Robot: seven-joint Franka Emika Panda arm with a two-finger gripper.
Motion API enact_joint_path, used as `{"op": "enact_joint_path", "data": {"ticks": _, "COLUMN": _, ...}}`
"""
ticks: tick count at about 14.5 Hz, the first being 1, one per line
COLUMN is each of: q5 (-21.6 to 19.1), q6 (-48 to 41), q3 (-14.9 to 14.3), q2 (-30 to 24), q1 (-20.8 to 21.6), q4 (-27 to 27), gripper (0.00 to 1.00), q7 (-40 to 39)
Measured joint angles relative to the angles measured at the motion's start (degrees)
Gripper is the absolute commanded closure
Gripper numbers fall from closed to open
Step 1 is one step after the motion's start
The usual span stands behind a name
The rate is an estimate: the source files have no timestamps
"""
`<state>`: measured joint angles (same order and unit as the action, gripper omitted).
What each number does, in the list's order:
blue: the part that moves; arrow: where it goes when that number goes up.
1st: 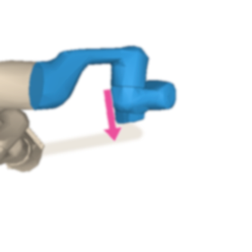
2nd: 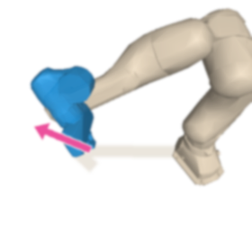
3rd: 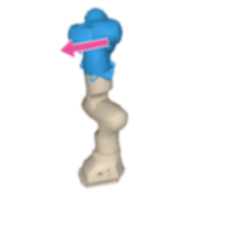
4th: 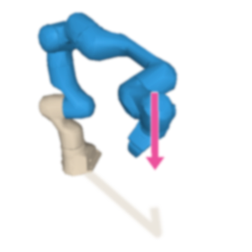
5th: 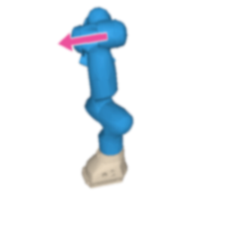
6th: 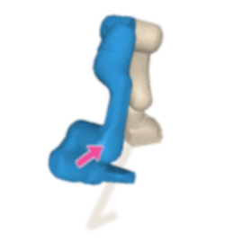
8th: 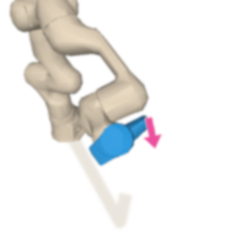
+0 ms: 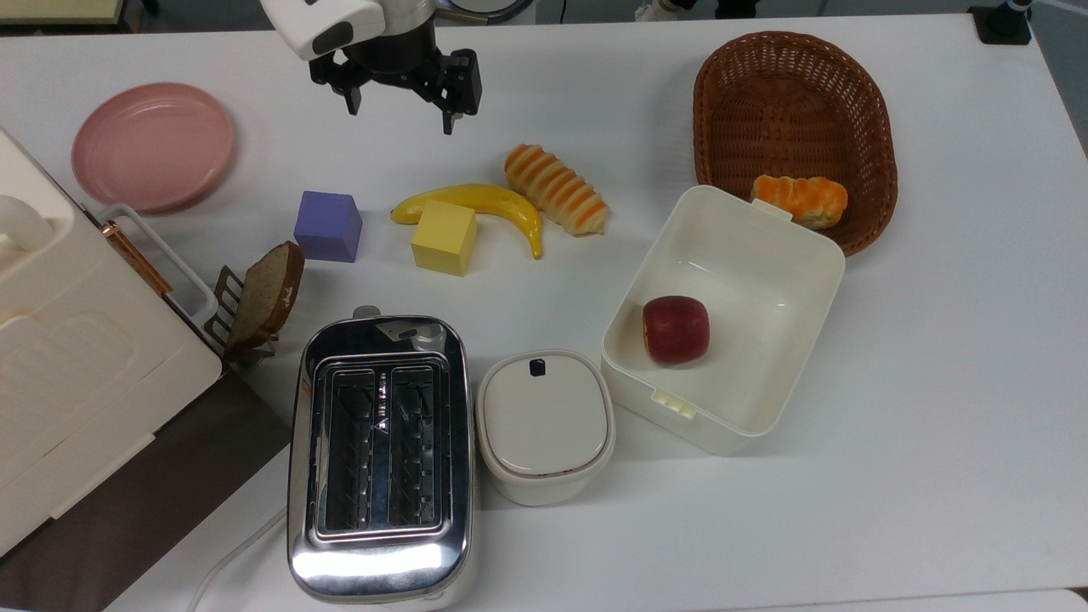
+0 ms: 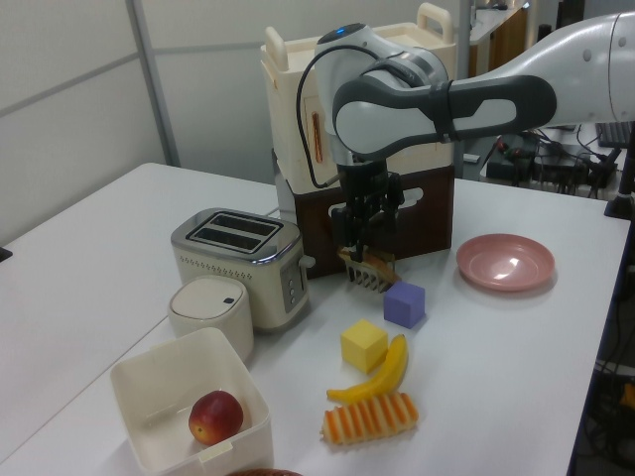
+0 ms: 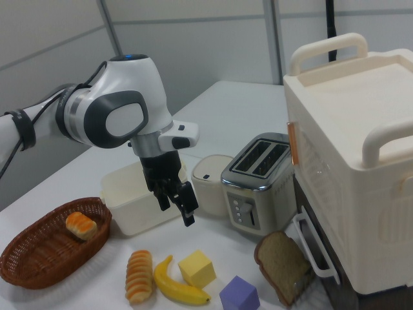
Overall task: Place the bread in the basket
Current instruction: 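Move the gripper down over the striped orange bread roll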
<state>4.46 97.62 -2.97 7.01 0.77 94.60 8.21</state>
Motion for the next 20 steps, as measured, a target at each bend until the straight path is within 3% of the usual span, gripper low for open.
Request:
{"op": "enact_joint_path", "data": {"ticks": 11, "q5": 0.0, "q6": -0.4, "q3": 0.2, "q2": 0.0, "q1": -1.2, "q4": 0.1, "gripper": 0.0, "q7": -1.2}}
{"op": "enact_joint_path", "data": {"ticks": 16, "q5": -0.1, "q6": -4.1, "q3": 0.4, "q2": 0.2, "q1": 0.3, "q4": 1.1, "gripper": 0.0, "q7": -16.5}}
{"op": "enact_joint_path", "data": {"ticks": 18, "q5": -0.1, "q6": -4.8, "q3": -0.2, "q2": -0.1, "q1": 2.9, "q4": 2.5, "gripper": 0.0, "q7": -22.6}}
{"op": "enact_joint_path", "data": {"ticks": 20, "q5": -0.1, "q6": -4.8, "q3": -2.5, "q2": -0.7, "q1": 7.5, "q4": 4.2, "gripper": 0.0, "q7": -28.0}}
